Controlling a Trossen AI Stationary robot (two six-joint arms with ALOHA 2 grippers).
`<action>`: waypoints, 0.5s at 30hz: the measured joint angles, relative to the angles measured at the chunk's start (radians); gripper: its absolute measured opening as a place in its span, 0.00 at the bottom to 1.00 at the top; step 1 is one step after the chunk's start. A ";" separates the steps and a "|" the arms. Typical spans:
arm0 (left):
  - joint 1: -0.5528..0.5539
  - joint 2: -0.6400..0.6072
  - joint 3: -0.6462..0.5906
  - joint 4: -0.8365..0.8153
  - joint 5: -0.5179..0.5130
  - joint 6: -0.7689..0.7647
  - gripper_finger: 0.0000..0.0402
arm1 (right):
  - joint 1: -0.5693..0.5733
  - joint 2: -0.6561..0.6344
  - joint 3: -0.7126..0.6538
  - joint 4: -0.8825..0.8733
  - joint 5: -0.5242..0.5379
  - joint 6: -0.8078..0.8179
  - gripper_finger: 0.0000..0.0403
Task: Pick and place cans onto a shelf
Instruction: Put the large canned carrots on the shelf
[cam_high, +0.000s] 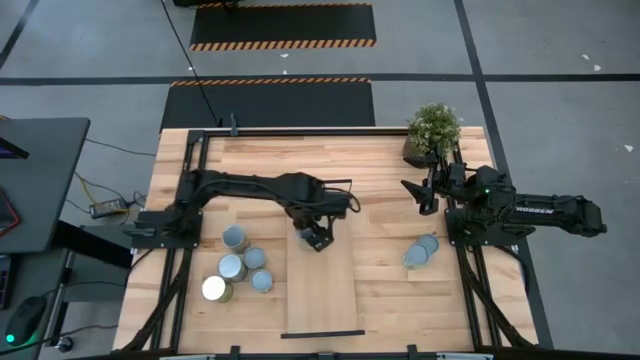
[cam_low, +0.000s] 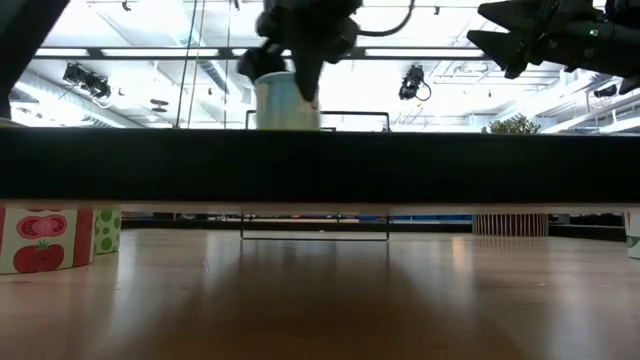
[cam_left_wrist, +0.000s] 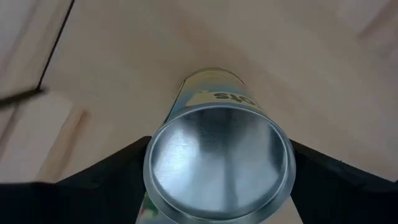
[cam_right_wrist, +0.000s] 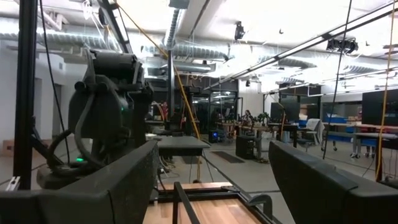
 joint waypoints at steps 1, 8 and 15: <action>0.004 0.011 0.013 0.007 0.006 0.026 0.81 | 0.000 0.000 0.000 -0.001 0.000 0.000 0.78; 0.014 0.031 0.008 0.043 -0.004 0.143 0.86 | 0.000 0.000 0.000 -0.024 0.000 0.000 0.78; 0.014 0.056 0.008 0.138 -0.017 0.221 0.87 | 0.000 0.000 0.000 -0.033 -0.013 0.000 0.78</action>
